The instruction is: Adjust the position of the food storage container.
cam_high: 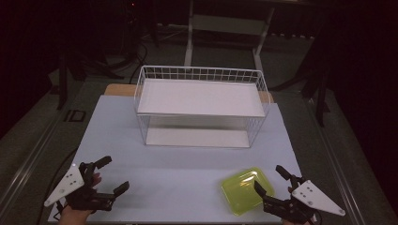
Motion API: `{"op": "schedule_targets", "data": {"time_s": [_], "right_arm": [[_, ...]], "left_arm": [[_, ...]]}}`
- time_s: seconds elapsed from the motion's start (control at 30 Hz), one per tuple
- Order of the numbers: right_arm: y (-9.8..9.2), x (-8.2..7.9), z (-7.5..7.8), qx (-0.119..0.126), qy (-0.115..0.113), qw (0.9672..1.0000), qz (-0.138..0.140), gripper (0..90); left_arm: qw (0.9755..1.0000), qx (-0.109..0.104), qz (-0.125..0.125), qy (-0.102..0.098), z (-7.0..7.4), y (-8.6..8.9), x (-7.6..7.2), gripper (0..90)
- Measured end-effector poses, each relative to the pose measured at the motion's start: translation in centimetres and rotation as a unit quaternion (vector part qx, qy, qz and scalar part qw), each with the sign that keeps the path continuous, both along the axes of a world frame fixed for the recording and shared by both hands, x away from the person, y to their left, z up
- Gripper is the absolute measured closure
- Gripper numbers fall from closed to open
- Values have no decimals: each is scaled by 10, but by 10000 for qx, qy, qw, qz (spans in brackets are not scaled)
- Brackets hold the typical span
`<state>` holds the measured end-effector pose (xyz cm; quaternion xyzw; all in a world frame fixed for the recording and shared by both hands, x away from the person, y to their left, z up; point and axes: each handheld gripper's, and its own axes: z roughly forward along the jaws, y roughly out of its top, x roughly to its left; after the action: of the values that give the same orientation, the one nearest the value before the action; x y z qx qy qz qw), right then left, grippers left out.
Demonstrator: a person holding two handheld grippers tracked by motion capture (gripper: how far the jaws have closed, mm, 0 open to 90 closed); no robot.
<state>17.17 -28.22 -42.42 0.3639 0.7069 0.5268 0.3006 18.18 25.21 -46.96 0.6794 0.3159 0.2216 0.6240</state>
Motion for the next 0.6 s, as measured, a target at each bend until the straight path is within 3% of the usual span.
{"op": "schedule_targets", "data": {"time_s": [0.1, 0.17, 0.2, 0.33, 0.4, 0.5, 0.6], "right_arm": [[-2, 3, 1, 58, 242, 9997, 25, 131], [-2, 4, 2, 100, 282, 9995, 61, 131], [-3, 7, 3, 39, 456, 9988, 151, 130], [-5, 8, 5, -255, 440, 9985, 188, 126], [-6, 7, 6, -232, 409, 9987, 178, 126], [-11, 5, 7, -70, 527, 9978, 384, 125], [-13, 4, 6, -149, 708, 9958, 554, 157]], "left_arm": [[10000, 12, -22, 22, 0, -2, 1, 0], [10000, 29, -39, 29, 0, -4, 2, 0], [10000, 34, -59, 0, 1, -6, 2, 0], [9999, 69, -94, -39, 2, -9, 2, 0], [9999, 70, -117, -35, 2, -10, 3, 0], [9997, 131, -183, -21, 0, -13, 4, 0], [9996, 145, -228, -23, -1, -14, 4, 0]]}}
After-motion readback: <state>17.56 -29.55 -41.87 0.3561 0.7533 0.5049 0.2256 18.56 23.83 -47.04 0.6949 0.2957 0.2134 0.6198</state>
